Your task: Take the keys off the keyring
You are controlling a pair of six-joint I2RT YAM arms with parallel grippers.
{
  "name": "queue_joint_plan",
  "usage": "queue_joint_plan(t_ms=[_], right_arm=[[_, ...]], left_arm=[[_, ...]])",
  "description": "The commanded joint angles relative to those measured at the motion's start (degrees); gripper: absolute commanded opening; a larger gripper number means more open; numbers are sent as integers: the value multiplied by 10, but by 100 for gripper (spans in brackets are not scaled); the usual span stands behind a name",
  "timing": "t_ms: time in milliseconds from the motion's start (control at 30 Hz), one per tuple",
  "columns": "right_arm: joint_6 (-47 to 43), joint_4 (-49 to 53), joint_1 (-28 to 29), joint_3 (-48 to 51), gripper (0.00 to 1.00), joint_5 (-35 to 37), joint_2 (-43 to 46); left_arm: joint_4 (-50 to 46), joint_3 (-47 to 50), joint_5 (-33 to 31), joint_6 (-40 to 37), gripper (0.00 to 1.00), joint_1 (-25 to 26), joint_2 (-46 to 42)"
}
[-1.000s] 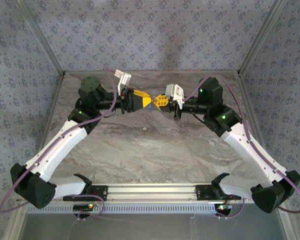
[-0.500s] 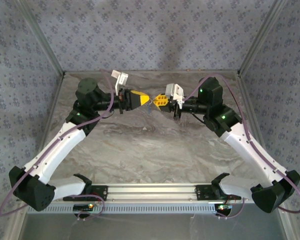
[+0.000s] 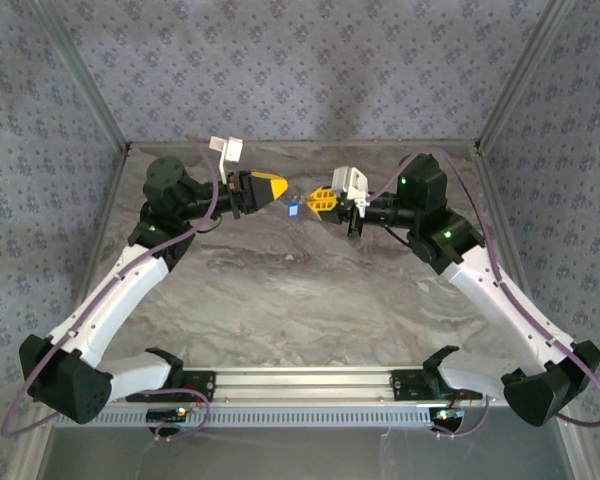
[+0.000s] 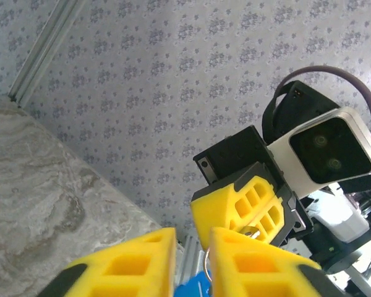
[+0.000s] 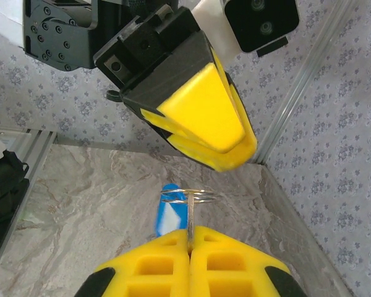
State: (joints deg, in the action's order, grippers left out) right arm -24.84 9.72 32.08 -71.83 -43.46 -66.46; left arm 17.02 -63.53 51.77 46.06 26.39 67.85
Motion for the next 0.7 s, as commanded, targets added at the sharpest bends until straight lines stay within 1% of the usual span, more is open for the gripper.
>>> queue_joint_plan(t_ms=[0,100,167,200,267,300,433,500,667], right_arm=[[2,4,1,-14,0,-9,3],[4,4,1,-14,0,-12,0],[4,2,2,-15,0,-14,0],[4,2,2,-14,0,-15,0],[6,0,2,-14,0,-16,-1],[6,0,2,-14,0,-17,-1],[7,-2,4,-14,0,-17,-1],[8,-2,4,-15,0,-17,-2],[6,0,5,-15,0,-13,-2]], left_arm=[[22,1,0,-4,35,0,-13],[13,-2,3,-12,43,0,-15],[14,-5,11,-13,44,1,-14],[10,-8,14,-15,47,3,-14],[8,-11,22,-17,50,7,-10],[5,-14,26,-19,54,10,-8],[-4,-20,40,-27,59,24,-2],[-22,-25,38,-40,59,31,2],[-11,-26,46,-37,58,43,6]])
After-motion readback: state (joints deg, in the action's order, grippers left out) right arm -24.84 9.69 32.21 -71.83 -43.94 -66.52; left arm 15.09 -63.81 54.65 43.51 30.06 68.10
